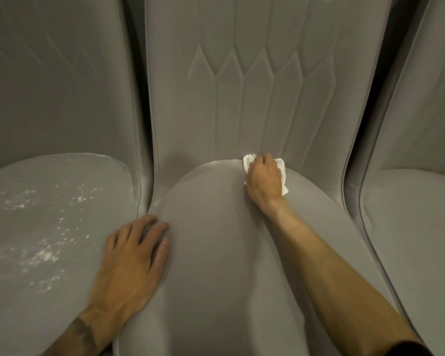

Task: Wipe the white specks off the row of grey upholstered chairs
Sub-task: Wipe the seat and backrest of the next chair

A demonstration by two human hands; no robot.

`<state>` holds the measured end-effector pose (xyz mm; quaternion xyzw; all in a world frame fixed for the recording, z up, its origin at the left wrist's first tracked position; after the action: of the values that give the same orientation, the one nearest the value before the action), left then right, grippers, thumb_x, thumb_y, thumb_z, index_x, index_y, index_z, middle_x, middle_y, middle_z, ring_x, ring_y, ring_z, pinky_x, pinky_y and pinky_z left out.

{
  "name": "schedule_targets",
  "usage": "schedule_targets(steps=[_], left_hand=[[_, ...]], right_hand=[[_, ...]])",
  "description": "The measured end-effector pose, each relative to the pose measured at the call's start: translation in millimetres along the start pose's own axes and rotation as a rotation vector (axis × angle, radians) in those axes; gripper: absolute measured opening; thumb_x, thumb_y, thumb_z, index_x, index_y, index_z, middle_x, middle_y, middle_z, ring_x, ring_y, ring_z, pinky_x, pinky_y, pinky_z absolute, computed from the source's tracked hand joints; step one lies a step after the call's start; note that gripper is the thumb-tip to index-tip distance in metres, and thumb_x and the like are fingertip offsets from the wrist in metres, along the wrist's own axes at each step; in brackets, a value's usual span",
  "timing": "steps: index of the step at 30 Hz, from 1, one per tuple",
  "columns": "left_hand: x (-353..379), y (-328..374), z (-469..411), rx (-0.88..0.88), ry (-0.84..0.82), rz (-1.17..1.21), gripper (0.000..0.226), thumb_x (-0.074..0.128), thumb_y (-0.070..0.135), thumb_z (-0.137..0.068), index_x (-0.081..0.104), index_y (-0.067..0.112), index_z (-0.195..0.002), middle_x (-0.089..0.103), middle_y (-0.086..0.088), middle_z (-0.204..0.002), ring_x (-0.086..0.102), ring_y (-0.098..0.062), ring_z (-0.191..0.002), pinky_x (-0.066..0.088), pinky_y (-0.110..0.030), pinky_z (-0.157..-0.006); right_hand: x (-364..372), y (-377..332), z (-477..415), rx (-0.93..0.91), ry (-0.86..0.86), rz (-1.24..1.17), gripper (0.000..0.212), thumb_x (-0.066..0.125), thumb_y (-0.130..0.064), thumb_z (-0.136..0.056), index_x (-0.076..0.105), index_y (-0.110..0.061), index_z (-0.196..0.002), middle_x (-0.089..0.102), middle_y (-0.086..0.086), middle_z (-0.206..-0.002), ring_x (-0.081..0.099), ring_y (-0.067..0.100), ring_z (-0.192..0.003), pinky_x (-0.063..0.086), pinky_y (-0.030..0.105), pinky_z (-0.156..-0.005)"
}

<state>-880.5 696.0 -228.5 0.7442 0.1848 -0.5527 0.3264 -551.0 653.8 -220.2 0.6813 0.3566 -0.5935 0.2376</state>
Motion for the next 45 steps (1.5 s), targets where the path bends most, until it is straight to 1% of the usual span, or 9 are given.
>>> schedule_targets(steps=[5,9,15,20,23,28,35,41,45], left_hand=[[4,0,-1,0.022,0.04,-0.033,0.046,0.038,0.043,-0.102,0.068,0.02,-0.128,0.062,-0.006,-0.138,0.059,-0.033,-0.118,0.042,-0.048,-0.099],[5,-1,-2,0.01,0.036,-0.028,0.045,0.037,0.044,-0.102,0.068,0.021,-0.127,0.061,-0.006,-0.137,0.059,-0.032,-0.118,0.041,-0.047,-0.099],[5,-3,1,0.008,0.009,-0.004,0.048,0.032,0.046,-0.104,0.065,0.024,-0.132,0.059,-0.002,-0.141,0.056,-0.028,-0.125,0.041,-0.046,-0.105],[3,-3,0,-0.011,-0.012,-0.004,0.049,0.028,0.049,-0.105,0.063,0.028,-0.132,0.056,0.002,-0.142,0.054,-0.024,-0.125,0.04,-0.043,-0.107],[0,0,0,-0.023,-0.032,0.001,0.051,0.025,0.05,-0.104,0.062,0.029,-0.134,0.055,0.003,-0.144,0.052,-0.023,-0.127,0.038,-0.042,-0.108],[0,-2,-1,-0.028,-0.071,-0.014,0.055,0.021,0.051,-0.103,0.061,0.031,-0.136,0.053,0.005,-0.146,0.051,-0.021,-0.131,0.036,-0.041,-0.111],[0,-2,-3,-0.046,-0.065,-0.014,0.051,0.026,0.047,-0.104,0.063,0.03,-0.132,0.057,0.001,-0.144,0.055,-0.025,-0.126,0.042,-0.046,-0.106],[2,-3,-2,-0.038,-0.069,-0.011,0.053,0.023,0.049,-0.104,0.061,0.03,-0.135,0.054,0.002,-0.146,0.052,-0.024,-0.127,0.041,-0.045,-0.107],[1,-3,-2,-0.038,-0.051,-0.012,0.05,0.027,0.047,-0.104,0.063,0.029,-0.133,0.056,0.002,-0.144,0.054,-0.023,-0.126,0.043,-0.045,-0.106]], right_hand=[[-10,48,29,0.17,0.153,-0.087,0.031,0.042,-0.024,-0.104,0.062,0.0,-0.113,0.057,0.02,-0.116,0.052,0.04,-0.105,0.038,0.045,-0.093],[-1,19,15,0.253,0.151,-0.16,0.023,0.049,-0.012,-0.098,0.061,0.004,-0.108,0.059,0.025,-0.115,0.055,0.043,-0.106,0.038,0.047,-0.092],[4,-30,2,-0.015,0.073,-0.179,0.019,0.049,-0.012,-0.098,0.06,-0.003,-0.11,0.06,0.018,-0.117,0.054,0.038,-0.111,0.038,0.045,-0.09],[-6,31,15,0.138,0.154,-0.173,0.026,0.042,-0.016,-0.104,0.062,0.002,-0.108,0.059,0.023,-0.116,0.055,0.042,-0.107,0.04,0.048,-0.092],[-6,4,7,0.171,0.129,-0.214,0.023,0.045,-0.013,-0.101,0.061,0.002,-0.11,0.059,0.023,-0.119,0.055,0.041,-0.109,0.037,0.046,-0.094],[1,-56,2,-0.152,0.015,-0.257,0.02,0.053,-0.013,-0.098,0.063,-0.001,-0.111,0.062,0.021,-0.118,0.055,0.038,-0.113,0.041,0.045,-0.096],[-2,-32,0,0.101,0.121,-0.272,0.027,0.041,-0.019,-0.105,0.061,-0.001,-0.105,0.06,0.021,-0.114,0.056,0.041,-0.105,0.039,0.047,-0.088],[3,-78,4,-0.205,0.015,-0.327,0.025,0.045,-0.021,-0.105,0.063,-0.003,-0.104,0.063,0.018,-0.112,0.056,0.037,-0.107,0.04,0.045,-0.091],[-4,-44,-4,-0.051,0.033,-0.276,0.025,0.044,-0.02,-0.105,0.063,-0.003,-0.106,0.062,0.019,-0.113,0.057,0.039,-0.105,0.043,0.046,-0.087]])
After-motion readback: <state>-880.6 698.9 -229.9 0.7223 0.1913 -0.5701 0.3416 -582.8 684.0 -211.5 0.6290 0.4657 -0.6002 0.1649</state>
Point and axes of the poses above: each hand's wrist, its own z-axis away from the middle knuckle, its own x-axis out of the palm, y = z × x, the point moved 2 cm from there along -z, towards the middle knuckle
